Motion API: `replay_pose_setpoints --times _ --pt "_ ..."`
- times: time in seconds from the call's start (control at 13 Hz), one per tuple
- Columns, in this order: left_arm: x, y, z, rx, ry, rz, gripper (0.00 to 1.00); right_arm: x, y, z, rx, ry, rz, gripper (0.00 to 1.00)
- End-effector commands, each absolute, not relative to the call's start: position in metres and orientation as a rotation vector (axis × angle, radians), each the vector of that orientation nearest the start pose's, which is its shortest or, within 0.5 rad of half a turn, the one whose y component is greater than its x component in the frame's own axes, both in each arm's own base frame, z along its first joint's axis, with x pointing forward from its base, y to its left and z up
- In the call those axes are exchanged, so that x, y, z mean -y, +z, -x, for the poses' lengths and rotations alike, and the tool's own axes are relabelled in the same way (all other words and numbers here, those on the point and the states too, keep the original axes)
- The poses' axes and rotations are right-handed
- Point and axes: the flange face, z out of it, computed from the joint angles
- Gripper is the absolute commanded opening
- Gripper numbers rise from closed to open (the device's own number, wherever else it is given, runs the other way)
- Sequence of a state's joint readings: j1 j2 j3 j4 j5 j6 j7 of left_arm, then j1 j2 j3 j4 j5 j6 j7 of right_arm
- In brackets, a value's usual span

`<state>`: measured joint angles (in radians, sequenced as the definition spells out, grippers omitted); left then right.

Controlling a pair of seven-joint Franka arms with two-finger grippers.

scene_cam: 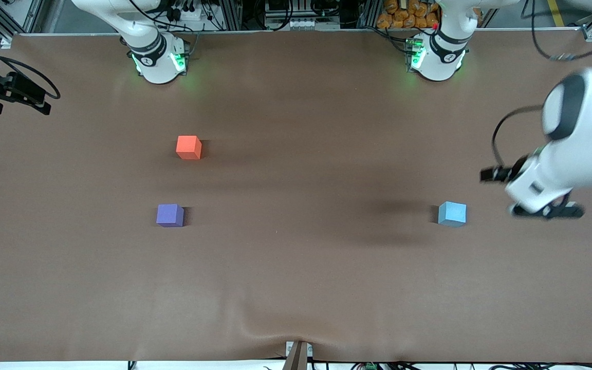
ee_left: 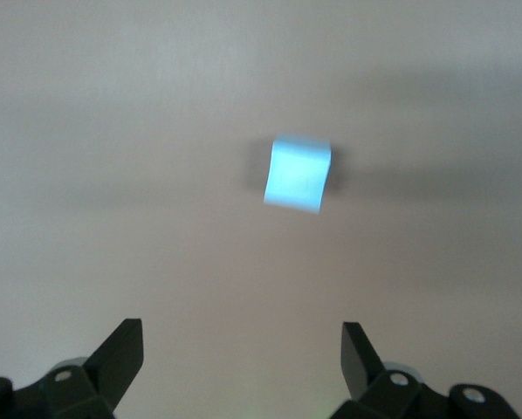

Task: Place blue block between orange and purple blocks
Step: 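Reach the left gripper down over the light blue cube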

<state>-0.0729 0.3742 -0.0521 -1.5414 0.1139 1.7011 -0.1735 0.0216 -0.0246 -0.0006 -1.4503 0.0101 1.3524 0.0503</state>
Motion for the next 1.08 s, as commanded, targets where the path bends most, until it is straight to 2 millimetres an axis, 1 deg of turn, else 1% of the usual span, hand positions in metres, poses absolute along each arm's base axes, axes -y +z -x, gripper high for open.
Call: replay_pose_setpoints --times 0.0,0.08,0.15,0.23,0.31,0.38,0.46,0.54,0.62,0.77,0.92,1.0 --pt "0.086 0.377 -0.669 0.285 0.211 3.043 1.0 -0.011 0.679 -0.522 -0.029 0.128 3.126 1.0" --pt "0.091 0.345 -0.676 0.332 0.214 3.039 1.0 -0.011 0.679 -0.521 -0.026 0.13 3.126 1.0" --pt "0.094 0.317 -0.68 0.341 0.217 3.04 1.0 -0.011 0.678 -0.522 -0.026 0.133 3.126 1.0" --pt "0.096 0.296 -0.68 0.335 0.231 3.038 1.0 -0.011 0.679 -0.521 -0.029 0.13 3.126 1.0" --pt "0.095 0.282 -0.68 0.328 0.204 3.045 1.0 -0.011 0.679 -0.521 -0.029 0.13 3.126 1.0" --pt "0.095 0.27 -0.677 0.282 0.181 3.042 1.0 -0.012 0.679 -0.521 -0.026 0.137 3.126 1.0" --pt "0.089 0.263 -0.672 0.184 0.189 3.02 1.0 -0.011 0.678 -0.521 -0.029 0.142 3.126 1.0" --pt "0.087 0.252 -0.665 0.049 0.222 2.997 1.0 -0.011 0.678 -0.521 -0.029 0.147 3.126 1.0" --pt "0.085 0.239 -0.655 -0.017 0.275 2.989 1.0 -0.011 0.678 -0.52 -0.029 0.145 3.126 1.0" --pt "0.089 0.213 -0.636 -0.04 0.362 2.971 1.0 -0.011 0.678 -0.52 -0.029 0.147 3.126 1.0" --pt "0.099 0.203 -0.631 -0.06 0.387 2.964 1.0 -0.011 0.677 -0.52 -0.029 0.149 3.126 1.0" --pt "0.098 0.199 -0.63 -0.079 0.395 2.958 1.0 -0.011 0.677 -0.52 -0.029 0.152 3.125 1.0"
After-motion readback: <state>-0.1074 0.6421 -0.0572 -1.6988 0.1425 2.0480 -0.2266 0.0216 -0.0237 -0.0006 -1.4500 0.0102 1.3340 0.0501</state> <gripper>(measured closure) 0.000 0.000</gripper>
